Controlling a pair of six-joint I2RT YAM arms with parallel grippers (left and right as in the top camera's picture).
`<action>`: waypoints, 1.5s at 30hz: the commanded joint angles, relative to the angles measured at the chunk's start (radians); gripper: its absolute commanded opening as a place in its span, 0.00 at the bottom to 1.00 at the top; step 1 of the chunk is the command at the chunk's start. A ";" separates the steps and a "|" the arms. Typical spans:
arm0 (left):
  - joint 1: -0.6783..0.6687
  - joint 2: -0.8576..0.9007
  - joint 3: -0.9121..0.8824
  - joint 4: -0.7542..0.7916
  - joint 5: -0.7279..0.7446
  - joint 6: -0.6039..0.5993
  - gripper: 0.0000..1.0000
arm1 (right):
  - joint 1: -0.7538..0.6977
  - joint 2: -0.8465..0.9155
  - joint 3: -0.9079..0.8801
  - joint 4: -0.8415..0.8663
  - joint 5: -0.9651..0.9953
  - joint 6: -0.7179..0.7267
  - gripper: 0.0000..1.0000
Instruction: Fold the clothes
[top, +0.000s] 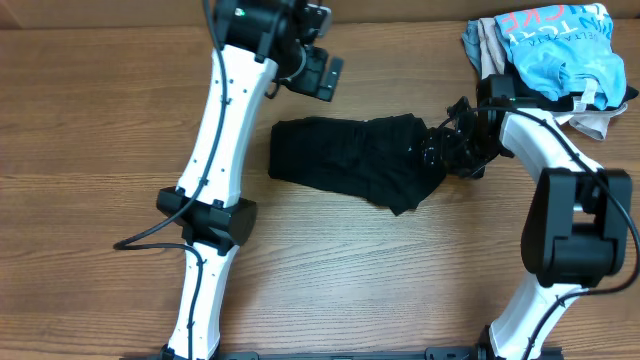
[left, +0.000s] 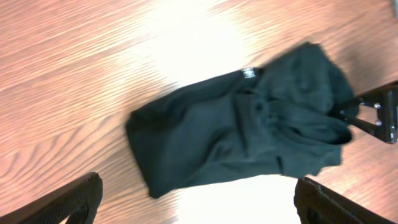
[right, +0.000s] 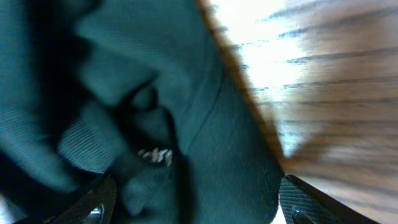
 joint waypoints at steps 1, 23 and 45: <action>0.034 -0.014 0.009 -0.006 -0.028 -0.014 1.00 | -0.009 0.034 0.023 0.009 -0.053 0.036 0.88; 0.062 -0.014 -0.044 -0.005 -0.052 0.010 1.00 | 0.002 0.050 -0.060 0.097 -0.606 -0.003 0.13; 0.193 -0.014 -0.123 -0.005 -0.176 0.008 1.00 | -0.275 -0.245 0.011 -0.155 -0.306 -0.113 0.04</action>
